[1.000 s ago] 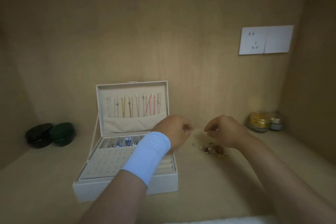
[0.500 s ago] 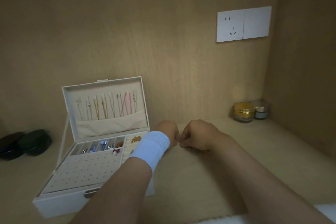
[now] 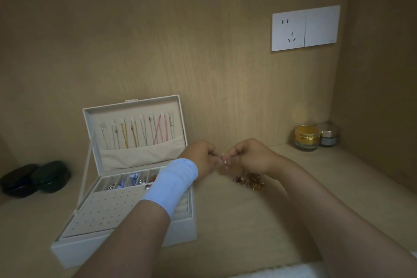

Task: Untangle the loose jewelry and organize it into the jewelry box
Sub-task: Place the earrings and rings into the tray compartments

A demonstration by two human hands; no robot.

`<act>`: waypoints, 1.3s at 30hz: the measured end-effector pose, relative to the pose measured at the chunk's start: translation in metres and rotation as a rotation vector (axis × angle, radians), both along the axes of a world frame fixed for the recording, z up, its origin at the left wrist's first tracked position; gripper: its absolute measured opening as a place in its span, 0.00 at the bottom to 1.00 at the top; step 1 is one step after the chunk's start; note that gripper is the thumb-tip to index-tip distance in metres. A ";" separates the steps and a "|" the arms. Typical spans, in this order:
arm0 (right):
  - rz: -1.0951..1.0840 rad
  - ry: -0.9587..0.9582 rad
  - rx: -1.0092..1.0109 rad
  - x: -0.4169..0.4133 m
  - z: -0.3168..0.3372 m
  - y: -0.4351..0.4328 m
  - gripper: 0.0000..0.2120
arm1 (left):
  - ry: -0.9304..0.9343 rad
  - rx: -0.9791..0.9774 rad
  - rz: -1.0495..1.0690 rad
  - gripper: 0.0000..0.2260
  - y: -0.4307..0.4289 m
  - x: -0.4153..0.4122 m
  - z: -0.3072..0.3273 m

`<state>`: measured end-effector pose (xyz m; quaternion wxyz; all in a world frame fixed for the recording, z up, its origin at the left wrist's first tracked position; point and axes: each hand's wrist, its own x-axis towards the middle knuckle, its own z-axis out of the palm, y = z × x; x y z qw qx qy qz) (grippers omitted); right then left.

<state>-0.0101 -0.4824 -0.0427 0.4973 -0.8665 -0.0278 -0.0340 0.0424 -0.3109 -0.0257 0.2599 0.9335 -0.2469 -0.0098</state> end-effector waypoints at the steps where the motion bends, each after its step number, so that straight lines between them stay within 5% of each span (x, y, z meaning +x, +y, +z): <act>1: 0.009 0.007 0.043 -0.002 0.003 0.002 0.05 | -0.006 -0.028 -0.007 0.06 0.004 -0.002 0.003; 12: 0.079 0.026 0.167 -0.014 0.023 0.041 0.08 | 0.038 -0.295 0.046 0.06 0.074 -0.032 0.019; 32: 0.241 -0.202 -0.162 -0.024 0.025 0.163 0.07 | -0.039 -0.483 0.105 0.05 0.210 -0.068 0.008; 39: 0.267 -0.230 -0.286 -0.028 0.016 0.164 0.04 | -0.035 -0.300 -0.019 0.06 0.206 -0.065 -0.003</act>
